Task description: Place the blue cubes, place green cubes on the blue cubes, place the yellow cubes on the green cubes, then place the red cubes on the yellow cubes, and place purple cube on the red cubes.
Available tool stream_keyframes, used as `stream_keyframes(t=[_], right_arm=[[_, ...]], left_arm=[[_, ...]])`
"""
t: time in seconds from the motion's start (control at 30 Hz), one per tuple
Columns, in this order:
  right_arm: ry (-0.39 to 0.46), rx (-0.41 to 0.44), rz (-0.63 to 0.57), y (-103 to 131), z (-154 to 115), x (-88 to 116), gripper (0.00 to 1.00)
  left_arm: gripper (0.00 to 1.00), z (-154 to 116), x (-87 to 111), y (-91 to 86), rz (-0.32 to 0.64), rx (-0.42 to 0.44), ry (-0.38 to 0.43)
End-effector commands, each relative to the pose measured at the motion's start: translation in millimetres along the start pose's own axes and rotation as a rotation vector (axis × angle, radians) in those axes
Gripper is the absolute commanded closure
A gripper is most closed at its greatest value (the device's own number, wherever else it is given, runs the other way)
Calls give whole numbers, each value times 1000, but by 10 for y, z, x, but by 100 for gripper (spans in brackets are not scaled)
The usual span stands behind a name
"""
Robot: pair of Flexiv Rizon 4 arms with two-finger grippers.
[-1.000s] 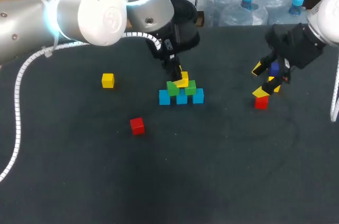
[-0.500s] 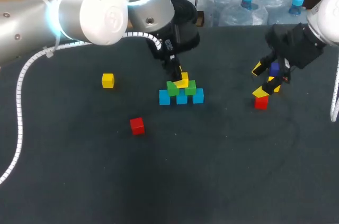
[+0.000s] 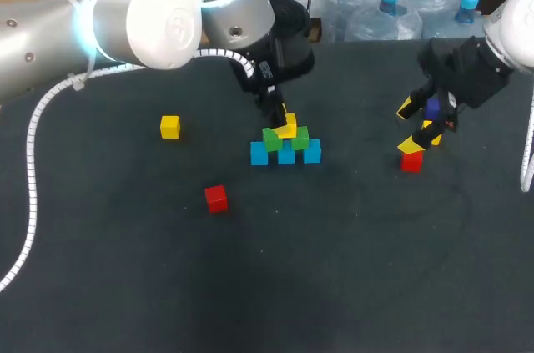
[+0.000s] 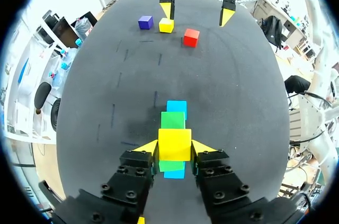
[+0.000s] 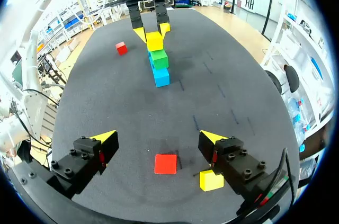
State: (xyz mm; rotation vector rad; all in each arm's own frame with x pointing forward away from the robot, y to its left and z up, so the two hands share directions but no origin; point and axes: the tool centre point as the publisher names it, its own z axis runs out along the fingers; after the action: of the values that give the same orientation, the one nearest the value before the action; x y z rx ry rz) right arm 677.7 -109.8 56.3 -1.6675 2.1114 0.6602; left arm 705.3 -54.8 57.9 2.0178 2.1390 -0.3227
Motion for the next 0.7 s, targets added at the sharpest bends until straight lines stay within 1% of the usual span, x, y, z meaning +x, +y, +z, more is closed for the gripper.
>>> stream_keyframes(t=[0.03, 0.7], right_arm=[[-2, -1, -1, -6, 5, 2, 0], [-2, -1, -1, -6, 5, 2, 0]], left_arm=[[100, 2, -8, 30, 2, 8, 3], [100, 18, -12, 41, -2, 18, 7]])
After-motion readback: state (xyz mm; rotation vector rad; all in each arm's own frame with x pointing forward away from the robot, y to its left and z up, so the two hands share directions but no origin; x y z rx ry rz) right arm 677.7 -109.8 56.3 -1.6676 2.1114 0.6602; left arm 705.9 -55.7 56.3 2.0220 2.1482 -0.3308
